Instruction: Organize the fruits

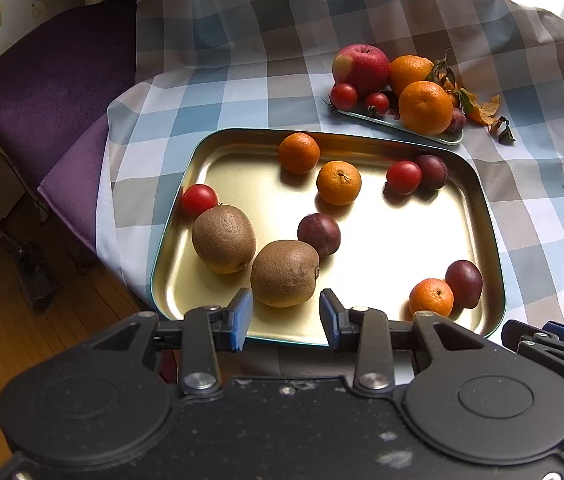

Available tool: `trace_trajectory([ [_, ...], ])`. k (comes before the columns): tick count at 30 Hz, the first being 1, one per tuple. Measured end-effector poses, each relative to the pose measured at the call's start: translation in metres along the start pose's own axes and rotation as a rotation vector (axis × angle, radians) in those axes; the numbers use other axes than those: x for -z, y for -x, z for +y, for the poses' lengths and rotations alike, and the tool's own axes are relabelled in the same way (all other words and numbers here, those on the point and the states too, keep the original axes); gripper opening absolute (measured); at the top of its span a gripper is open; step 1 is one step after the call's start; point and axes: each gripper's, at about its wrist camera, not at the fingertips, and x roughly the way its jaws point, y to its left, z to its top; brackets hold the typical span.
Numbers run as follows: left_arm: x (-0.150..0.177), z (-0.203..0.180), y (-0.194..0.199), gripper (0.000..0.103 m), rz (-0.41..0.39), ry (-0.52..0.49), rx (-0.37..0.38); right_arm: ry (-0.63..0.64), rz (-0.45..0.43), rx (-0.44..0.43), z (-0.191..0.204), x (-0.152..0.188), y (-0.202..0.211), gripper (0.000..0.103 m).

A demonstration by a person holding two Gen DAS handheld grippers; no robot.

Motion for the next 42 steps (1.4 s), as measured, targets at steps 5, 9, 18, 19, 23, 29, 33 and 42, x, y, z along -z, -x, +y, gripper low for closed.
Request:
trace_trajectory([
  [5,0.003,-0.003,0.002,0.039,-0.016,-0.022,-0.002,-0.004,-0.009,0.0,-0.001,0.0,0.001,0.043],
  [9,0.006,-0.005,0.001,0.039,-0.015,-0.036,-0.005,0.003,-0.016,0.0,0.001,0.0,0.003,0.043],
  [18,0.009,0.0,0.0,0.039,-0.011,-0.02,0.014,0.031,-0.035,-0.002,0.007,0.003,0.007,0.043],
  [19,0.009,0.001,0.0,0.039,-0.01,-0.014,0.016,0.031,-0.034,-0.005,0.007,0.003,0.007,0.043],
  [23,0.01,0.004,0.0,0.039,-0.017,0.001,0.025,0.023,-0.022,-0.009,0.007,0.003,0.004,0.043],
  [29,0.012,-0.001,0.001,0.039,-0.03,-0.027,0.001,0.018,-0.025,-0.005,0.008,0.003,0.003,0.043],
  [33,0.012,-0.001,0.002,0.039,-0.04,-0.034,0.014,0.023,-0.02,-0.006,0.009,0.003,0.001,0.043],
  [42,0.011,0.0,0.001,0.039,-0.038,-0.031,0.016,0.036,-0.018,-0.008,0.013,0.004,0.001,0.043],
])
